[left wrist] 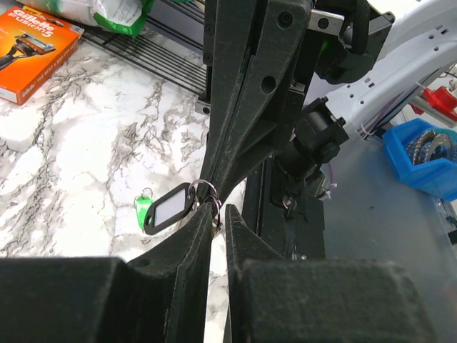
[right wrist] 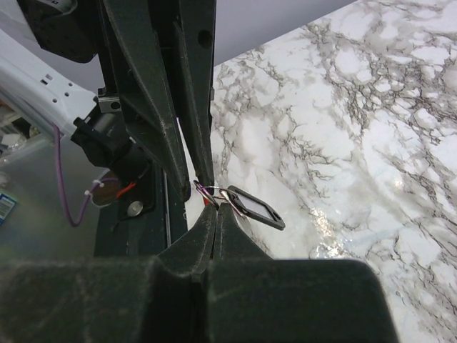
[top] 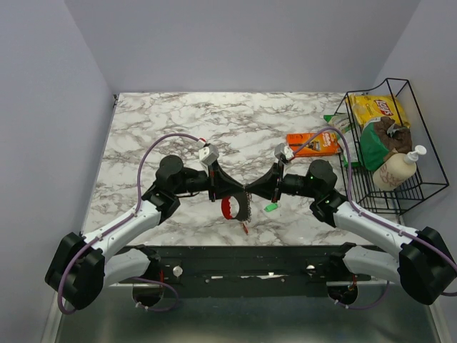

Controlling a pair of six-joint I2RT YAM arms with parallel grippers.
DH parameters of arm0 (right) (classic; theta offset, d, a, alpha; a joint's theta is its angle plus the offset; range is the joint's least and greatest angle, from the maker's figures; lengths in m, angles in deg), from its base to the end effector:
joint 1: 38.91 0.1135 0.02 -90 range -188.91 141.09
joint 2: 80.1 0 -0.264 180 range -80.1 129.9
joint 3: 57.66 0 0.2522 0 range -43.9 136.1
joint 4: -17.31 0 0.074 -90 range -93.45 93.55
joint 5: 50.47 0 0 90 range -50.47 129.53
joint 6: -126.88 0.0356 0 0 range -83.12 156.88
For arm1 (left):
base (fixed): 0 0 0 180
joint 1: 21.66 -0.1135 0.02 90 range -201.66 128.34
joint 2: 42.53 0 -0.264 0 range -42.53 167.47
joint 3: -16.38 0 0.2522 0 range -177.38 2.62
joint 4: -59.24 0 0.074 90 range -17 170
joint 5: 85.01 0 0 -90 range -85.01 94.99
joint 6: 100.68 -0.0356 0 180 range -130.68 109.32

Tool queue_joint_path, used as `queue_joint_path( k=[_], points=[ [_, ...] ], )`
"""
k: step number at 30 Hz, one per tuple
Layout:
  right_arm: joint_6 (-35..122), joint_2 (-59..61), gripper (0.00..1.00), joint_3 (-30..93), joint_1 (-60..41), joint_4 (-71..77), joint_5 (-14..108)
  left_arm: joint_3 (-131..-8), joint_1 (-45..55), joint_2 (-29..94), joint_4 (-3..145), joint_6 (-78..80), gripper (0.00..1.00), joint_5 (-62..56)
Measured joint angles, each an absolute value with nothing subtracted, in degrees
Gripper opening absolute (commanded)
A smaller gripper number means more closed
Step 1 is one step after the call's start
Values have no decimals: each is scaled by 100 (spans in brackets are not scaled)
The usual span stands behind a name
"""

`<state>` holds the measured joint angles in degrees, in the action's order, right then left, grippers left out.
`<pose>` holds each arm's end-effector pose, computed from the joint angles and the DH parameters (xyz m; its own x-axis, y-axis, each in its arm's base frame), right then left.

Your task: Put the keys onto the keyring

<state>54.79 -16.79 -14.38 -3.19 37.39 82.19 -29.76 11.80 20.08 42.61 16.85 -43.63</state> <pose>0.1796 0.1589 0.2631 -0.3005 0.0624 -0.9517 -0.9323 0.1915 0.3070 0.1838 -0.1535 0.2767 -0.4557 -0.0651 -0.8877 0.8794 0.1215 -0.4604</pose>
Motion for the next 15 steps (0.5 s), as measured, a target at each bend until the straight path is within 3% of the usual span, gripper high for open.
queue_joint_path(
  k=[5,7,9,15],
  points=[
    [5477,-1679,0,-1438,-319,3717,8219,-3064,1241,2028,4482,1497,20,-4350],
    [5477,-1679,0,-1438,-319,3696,8219,-3086,1261,2032,4569,1403,29,-4326],
    [5475,-1679,0,-1438,-319,3685,8219,-3103,1267,2032,4661,1327,32,-4306],
    [5460,-1690,0,-1438,-319,3696,8210,-3125,1289,1982,5004,1145,33,-4195]
  ],
)
